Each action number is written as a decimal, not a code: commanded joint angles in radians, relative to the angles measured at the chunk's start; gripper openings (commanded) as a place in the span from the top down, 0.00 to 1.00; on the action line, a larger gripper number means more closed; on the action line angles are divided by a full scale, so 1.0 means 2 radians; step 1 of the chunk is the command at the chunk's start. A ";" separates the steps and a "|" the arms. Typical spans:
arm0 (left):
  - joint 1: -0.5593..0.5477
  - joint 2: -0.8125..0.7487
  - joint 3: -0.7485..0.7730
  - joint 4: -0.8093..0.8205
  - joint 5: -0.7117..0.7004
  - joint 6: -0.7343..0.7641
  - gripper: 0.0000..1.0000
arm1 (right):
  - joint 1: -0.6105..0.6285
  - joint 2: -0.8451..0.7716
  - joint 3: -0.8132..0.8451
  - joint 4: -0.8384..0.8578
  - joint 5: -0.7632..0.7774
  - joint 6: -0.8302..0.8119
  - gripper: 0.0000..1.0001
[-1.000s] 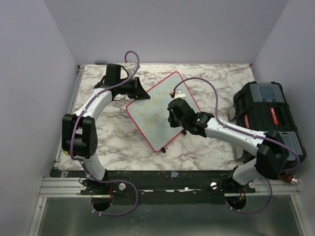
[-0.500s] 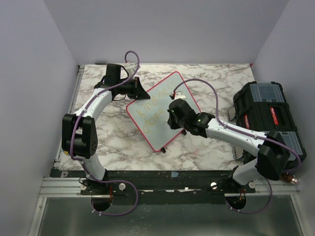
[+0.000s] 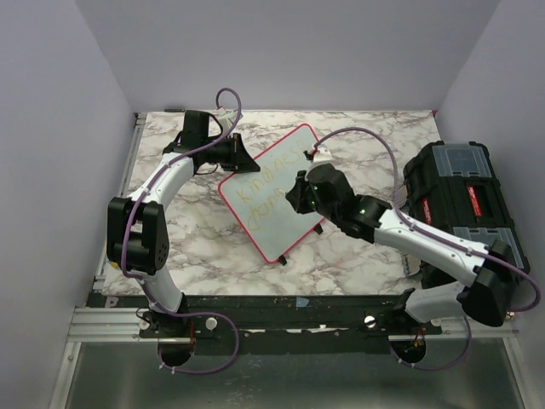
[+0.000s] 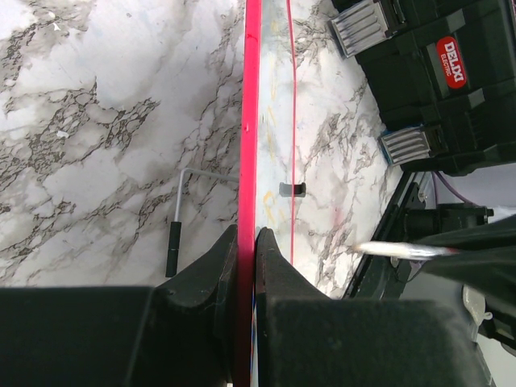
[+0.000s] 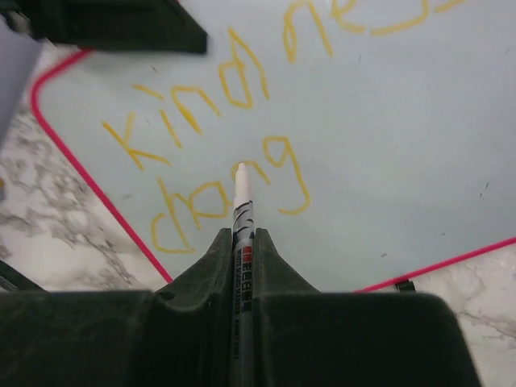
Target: Write a sentence on the whiteboard
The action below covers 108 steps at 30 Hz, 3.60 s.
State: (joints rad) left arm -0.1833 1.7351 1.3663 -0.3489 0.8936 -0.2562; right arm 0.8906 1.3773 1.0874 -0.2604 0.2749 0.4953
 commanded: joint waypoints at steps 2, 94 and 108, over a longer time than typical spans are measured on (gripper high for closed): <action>-0.010 -0.005 -0.012 -0.020 -0.034 0.052 1.00 | -0.007 -0.035 -0.005 0.059 0.061 -0.010 0.99; -0.010 -0.012 -0.015 -0.018 -0.033 0.053 1.00 | -0.046 0.081 0.028 0.039 -0.011 -0.006 0.99; -0.009 -0.012 -0.014 -0.017 -0.033 0.053 1.00 | -0.046 0.082 0.024 0.048 -0.037 -0.002 0.99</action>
State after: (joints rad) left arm -0.1837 1.7271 1.3598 -0.3496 0.8864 -0.2588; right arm 0.7982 1.5112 1.1267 -0.1806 0.2558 0.4866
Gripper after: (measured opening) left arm 0.097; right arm 0.109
